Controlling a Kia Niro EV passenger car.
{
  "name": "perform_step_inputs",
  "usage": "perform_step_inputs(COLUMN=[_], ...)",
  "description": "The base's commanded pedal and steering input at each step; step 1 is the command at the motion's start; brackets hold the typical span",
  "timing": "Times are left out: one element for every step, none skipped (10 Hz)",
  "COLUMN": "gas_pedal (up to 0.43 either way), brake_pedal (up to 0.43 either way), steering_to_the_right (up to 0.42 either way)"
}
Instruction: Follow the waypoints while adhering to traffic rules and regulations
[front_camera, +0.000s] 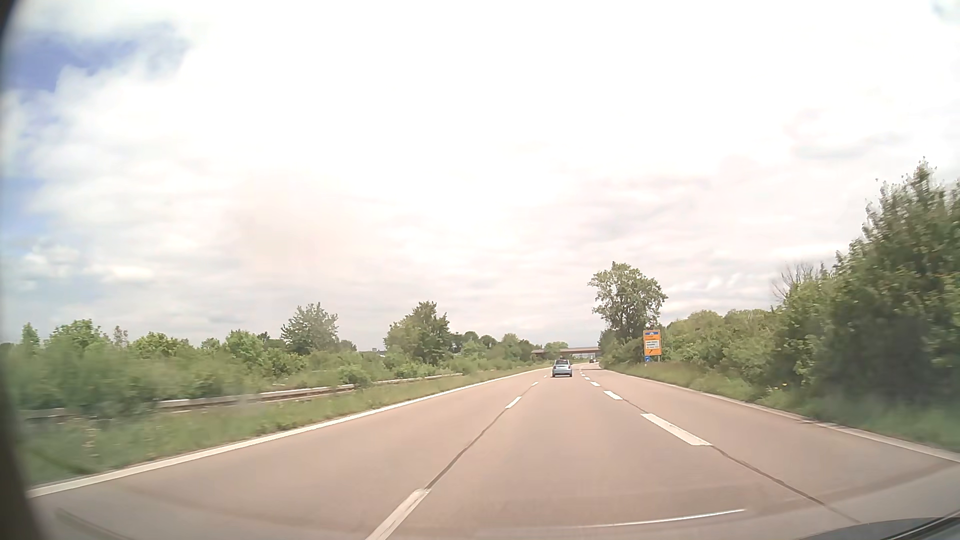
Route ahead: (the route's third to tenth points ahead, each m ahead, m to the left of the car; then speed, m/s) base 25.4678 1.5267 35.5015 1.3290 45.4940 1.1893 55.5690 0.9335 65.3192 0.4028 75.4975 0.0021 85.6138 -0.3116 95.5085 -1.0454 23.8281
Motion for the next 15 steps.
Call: perform_step_inputs(gas_pedal=[0.177,0.177,0.177,0.177,0.177,0.177,0.177,0.177,0.177,0.177,0.177,0.177,0.177,0.177,0.177], brake_pedal=[0.000,0.000,0.000,0.000,0.000,0.000,0.000,0.000,0.000,0.000,0.000,0.000,0.000,0.000,0.000], steering_to_the_right=[0.004,0.004,0.004,0.004,0.004,0.004,0.003,0.004,0.004,0.004,0.004,0.004,0.004,0.004,0.004])
